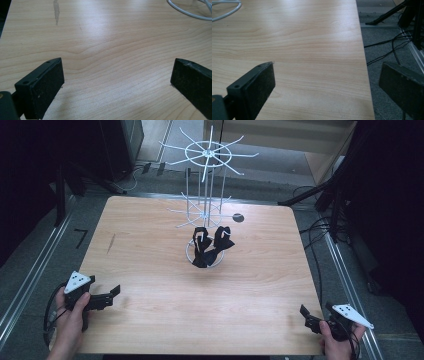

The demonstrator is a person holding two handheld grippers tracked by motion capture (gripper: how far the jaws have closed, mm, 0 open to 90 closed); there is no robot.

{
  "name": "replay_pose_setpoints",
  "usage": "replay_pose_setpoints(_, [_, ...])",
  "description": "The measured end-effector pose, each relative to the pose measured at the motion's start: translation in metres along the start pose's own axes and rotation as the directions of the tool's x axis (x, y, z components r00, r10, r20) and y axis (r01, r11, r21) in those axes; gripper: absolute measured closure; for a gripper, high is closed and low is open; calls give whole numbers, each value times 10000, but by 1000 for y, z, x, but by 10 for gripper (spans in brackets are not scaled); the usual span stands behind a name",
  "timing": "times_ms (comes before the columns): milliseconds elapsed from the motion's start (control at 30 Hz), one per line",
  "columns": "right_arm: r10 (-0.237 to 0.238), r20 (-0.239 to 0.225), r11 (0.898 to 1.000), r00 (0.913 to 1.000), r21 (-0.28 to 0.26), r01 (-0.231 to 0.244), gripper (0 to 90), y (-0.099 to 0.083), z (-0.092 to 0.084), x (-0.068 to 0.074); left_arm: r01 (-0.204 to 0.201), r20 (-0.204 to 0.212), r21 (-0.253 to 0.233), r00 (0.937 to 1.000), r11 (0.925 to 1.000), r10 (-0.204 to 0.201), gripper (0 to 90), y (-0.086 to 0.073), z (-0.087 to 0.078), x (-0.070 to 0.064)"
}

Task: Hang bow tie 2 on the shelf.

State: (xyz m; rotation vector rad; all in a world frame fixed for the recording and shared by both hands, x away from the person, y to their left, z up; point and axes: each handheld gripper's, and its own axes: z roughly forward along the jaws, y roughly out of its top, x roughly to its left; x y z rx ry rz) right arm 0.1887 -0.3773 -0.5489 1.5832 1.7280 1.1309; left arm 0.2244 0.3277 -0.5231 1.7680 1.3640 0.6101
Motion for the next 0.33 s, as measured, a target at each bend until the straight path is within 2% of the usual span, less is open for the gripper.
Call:
replay_pose_setpoints(167, [-119, -17, 9999, 9999, 14, 119, 23, 0, 1, 4, 4, -9, 15, 10000, 10000, -4, 0, 0, 0, 0])
replay_pose_setpoints(333, [-2, 14, 9999, 10000, -127, 2, 34, 1, 0, 4, -4, 18, 26, 10000, 10000, 4, 0, 0, 0, 0])
